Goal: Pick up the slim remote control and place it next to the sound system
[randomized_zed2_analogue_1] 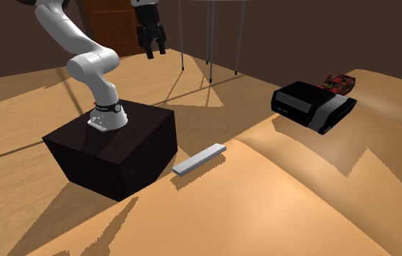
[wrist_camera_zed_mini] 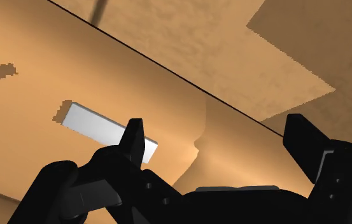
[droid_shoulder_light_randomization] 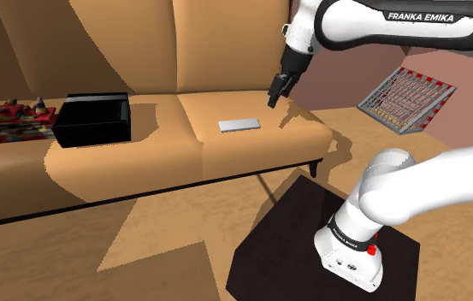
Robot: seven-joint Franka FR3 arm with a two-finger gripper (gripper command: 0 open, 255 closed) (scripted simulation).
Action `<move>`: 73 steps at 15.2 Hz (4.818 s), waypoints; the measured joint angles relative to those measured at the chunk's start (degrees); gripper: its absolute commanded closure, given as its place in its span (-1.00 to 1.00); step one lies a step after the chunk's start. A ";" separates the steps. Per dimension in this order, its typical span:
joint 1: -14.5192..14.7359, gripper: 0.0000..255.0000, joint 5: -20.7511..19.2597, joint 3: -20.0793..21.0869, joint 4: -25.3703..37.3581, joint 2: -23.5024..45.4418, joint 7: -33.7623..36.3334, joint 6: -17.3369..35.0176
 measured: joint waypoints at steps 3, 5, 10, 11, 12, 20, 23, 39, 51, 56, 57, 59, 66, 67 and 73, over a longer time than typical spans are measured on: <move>0.06 -1.00 -2.65 -2.62 -2.43 2.56 -5.58 5.72; 0.12 -1.00 -4.33 -4.21 -4.37 4.29 -9.01 9.92; 0.37 -1.00 -8.04 -8.75 -5.05 13.29 -17.79 21.25; 0.42 -1.00 -8.68 -9.57 -5.30 14.83 -19.48 23.42; 0.49 -1.00 -9.27 -10.29 -5.52 16.09 -21.12 25.26; 2.17 -1.00 -9.73 -16.94 -0.57 34.00 -36.51 41.49; 2.88 -1.00 -7.01 -18.40 3.07 41.59 -43.40 46.65; -1.95 -1.00 5.03 -14.21 14.65 63.29 -62.48 58.87; -2.03 1.00 5.10 -14.13 14.77 63.43 -62.57 58.96; -1.79 1.00 4.78 -14.43 14.74 62.64 -62.38 58.15; -1.68 1.00 4.59 -14.60 14.71 62.07 -62.32 57.62; -1.46 1.00 4.18 -14.95 15.00 61.01 -62.17 56.31; -0.31 1.00 2.23 -16.14 15.62 56.83 -60.96 51.60; -0.22 1.00 2.02 -16.25 15.99 56.29 -60.89 50.72; 0.26 1.00 0.74 -16.75 17.19 53.30 -60.25 46.62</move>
